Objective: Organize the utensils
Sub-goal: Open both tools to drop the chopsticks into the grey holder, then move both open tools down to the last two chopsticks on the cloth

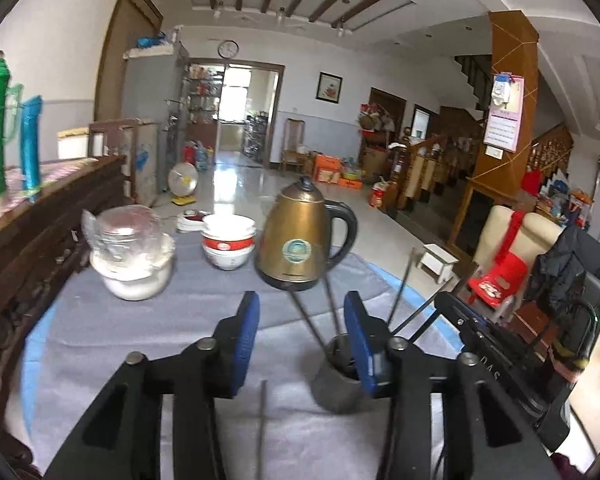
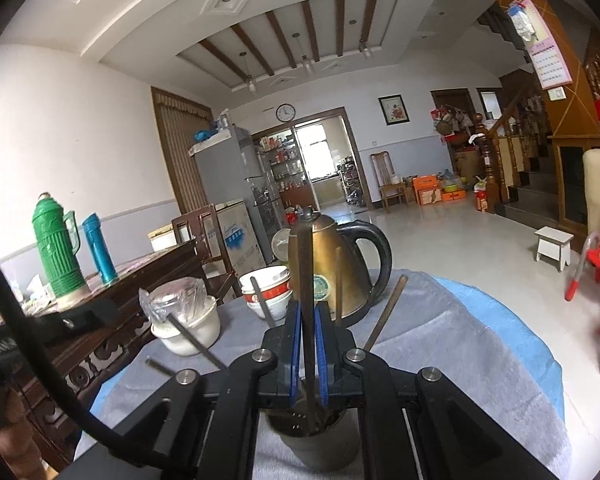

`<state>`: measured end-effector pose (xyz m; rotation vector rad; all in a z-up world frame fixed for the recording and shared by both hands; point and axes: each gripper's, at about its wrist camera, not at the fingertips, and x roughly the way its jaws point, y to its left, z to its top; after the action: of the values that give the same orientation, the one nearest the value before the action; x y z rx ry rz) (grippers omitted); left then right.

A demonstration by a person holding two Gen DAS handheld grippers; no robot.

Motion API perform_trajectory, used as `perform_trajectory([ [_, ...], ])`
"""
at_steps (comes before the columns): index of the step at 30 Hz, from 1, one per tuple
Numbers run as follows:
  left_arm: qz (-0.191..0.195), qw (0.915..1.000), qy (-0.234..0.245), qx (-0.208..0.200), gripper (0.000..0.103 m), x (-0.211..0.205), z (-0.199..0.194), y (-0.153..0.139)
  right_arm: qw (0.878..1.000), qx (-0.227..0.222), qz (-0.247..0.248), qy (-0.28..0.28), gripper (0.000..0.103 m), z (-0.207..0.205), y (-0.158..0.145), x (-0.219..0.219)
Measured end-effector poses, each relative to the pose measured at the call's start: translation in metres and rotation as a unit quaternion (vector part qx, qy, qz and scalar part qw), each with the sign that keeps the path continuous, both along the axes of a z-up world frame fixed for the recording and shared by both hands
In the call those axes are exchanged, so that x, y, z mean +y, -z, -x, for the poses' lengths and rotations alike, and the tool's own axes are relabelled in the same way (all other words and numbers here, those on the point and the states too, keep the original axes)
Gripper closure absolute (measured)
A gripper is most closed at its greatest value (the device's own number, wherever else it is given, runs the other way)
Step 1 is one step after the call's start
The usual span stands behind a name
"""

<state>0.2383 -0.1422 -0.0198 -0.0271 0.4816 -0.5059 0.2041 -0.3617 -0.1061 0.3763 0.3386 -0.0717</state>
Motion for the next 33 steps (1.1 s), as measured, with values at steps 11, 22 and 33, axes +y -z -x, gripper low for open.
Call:
perform_trajectory([
  [11, -0.051, 0.9962, -0.063, 0.032, 0.032, 0.055, 0.01, 0.031, 0.998, 0.007, -0.045, -0.038, 0.033, 0.028, -0.001, 0.012],
  [22, -0.119, 0.985, -0.085, 0.092, 0.027, 0.068, 0.011, 0.081, 0.999, -0.012, -0.037, -0.036, 0.032, 0.076, 0.005, 0.03],
  [33, -0.146, 0.9739, -0.091, 0.148, 0.027, 0.083, 0.012, 0.122, 0.992, 0.074, -0.039, -0.094, 0.055, 0.067, 0.056, 0.066],
])
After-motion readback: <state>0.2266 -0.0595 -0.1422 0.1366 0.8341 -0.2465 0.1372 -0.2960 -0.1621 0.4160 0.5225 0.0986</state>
